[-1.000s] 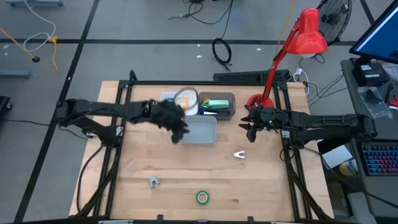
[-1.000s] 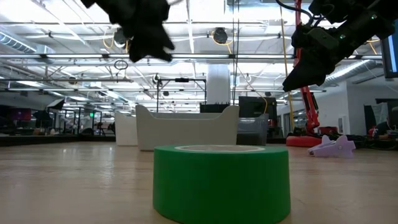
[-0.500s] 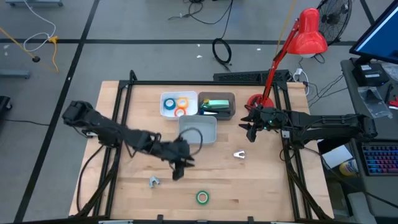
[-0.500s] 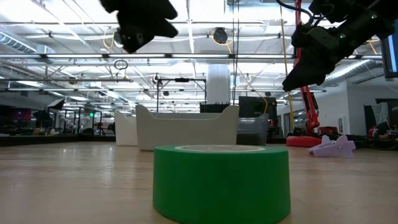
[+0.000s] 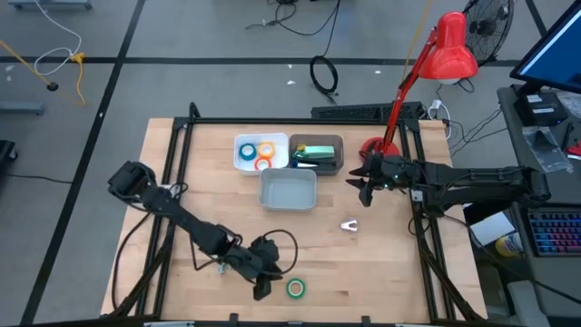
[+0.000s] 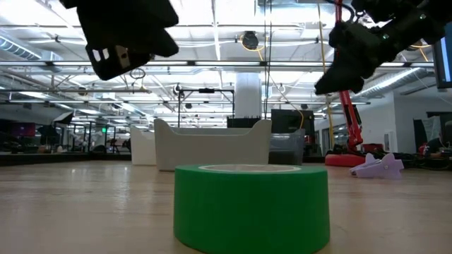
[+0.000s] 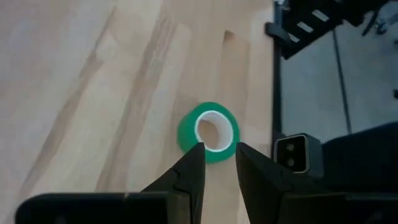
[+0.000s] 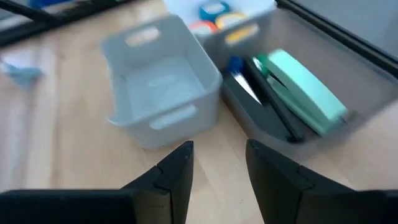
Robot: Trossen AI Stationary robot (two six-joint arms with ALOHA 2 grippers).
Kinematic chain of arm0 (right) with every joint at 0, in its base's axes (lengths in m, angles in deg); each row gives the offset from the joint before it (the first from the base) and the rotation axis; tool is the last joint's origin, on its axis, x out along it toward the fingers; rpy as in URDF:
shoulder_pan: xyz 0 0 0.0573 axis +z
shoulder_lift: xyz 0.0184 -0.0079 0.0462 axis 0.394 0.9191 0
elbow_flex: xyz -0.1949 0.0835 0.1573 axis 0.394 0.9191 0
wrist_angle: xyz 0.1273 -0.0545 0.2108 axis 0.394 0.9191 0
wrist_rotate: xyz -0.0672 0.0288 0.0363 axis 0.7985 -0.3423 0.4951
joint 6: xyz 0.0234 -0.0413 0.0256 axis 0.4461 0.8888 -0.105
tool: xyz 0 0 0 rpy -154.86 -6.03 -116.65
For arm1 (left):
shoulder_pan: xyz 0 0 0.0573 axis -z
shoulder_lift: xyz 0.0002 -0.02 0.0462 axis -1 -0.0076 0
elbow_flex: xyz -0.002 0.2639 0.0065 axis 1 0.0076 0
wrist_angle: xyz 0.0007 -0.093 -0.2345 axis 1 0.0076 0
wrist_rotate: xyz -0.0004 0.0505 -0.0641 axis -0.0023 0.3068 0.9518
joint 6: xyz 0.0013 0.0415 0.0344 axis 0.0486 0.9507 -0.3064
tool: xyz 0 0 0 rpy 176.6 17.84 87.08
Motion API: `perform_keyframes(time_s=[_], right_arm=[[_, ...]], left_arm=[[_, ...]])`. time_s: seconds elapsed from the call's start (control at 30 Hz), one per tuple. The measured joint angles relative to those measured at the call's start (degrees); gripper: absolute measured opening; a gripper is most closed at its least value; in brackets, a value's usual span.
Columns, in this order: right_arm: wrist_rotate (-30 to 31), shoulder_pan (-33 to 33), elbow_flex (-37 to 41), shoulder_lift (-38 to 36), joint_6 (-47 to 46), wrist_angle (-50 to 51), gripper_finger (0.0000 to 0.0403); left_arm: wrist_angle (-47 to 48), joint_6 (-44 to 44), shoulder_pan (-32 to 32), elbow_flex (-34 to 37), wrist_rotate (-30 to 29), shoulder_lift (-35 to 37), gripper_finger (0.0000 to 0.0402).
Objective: Pick and place Stapler, Stapler remover, tape
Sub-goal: Put the green tape into the white bin
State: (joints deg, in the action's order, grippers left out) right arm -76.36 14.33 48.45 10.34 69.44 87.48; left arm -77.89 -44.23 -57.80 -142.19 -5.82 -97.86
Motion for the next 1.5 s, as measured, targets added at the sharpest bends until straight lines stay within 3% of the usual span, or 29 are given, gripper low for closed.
perform_keyframes(time_s=[0.27,0.43,0.53,0.67,0.77,0.97,1.17,1.3,1.5], right_arm=[[-3.78,0.15,0.0,0.02,-0.02,-8.71,0.0139],[-3.96,0.68,0.0,0.03,-2.4,-10.16,0.0139],[-4.0,1.3,0.0,0.04,-4.49,-10.15,0.0139],[-4.0,2.32,0.0,0.04,-4.62,-9.51,0.0139],[-4.02,2.8,0.0,0.04,-4.44,-9.07,0.0139],[-4.01,2.89,0.0,0.04,-4.31,-8.65,0.0139],[-4.01,2.89,0.0,0.04,-3.28,-8.3,0.0139],[-4.0,2.89,0.0,0.04,-2.97,-8.33,0.0139],[-4.0,2.89,0.0,0.04,-2.95,-8.3,0.0139]], left_arm=[[-1.84,2.5,0.7,-1.02,-4.82,-0.73,0.009],[1.23,6.05,0.37,-7.82,-5.04,-5.49,0.009],[9.5,7.73,0.21,-14.02,-4.97,-9.95,0.009],[22.23,7.74,-0.82,-22.41,-2.49,-16.04,0.009],[26.35,7.91,-1.74,-27.08,-0.44,-19.02,0.009],[26.82,6.26,-2.68,-29.14,2.35,-20.46,0.009],[27.12,-1.0,-3.23,-29.16,4.07,-20.43,0.0091],[27.37,-3.32,-3.21,-29.18,4.22,-20.43,0.0115],[27.73,-6.7,-3.21,-29.16,4.45,-20.43,0.0193]])
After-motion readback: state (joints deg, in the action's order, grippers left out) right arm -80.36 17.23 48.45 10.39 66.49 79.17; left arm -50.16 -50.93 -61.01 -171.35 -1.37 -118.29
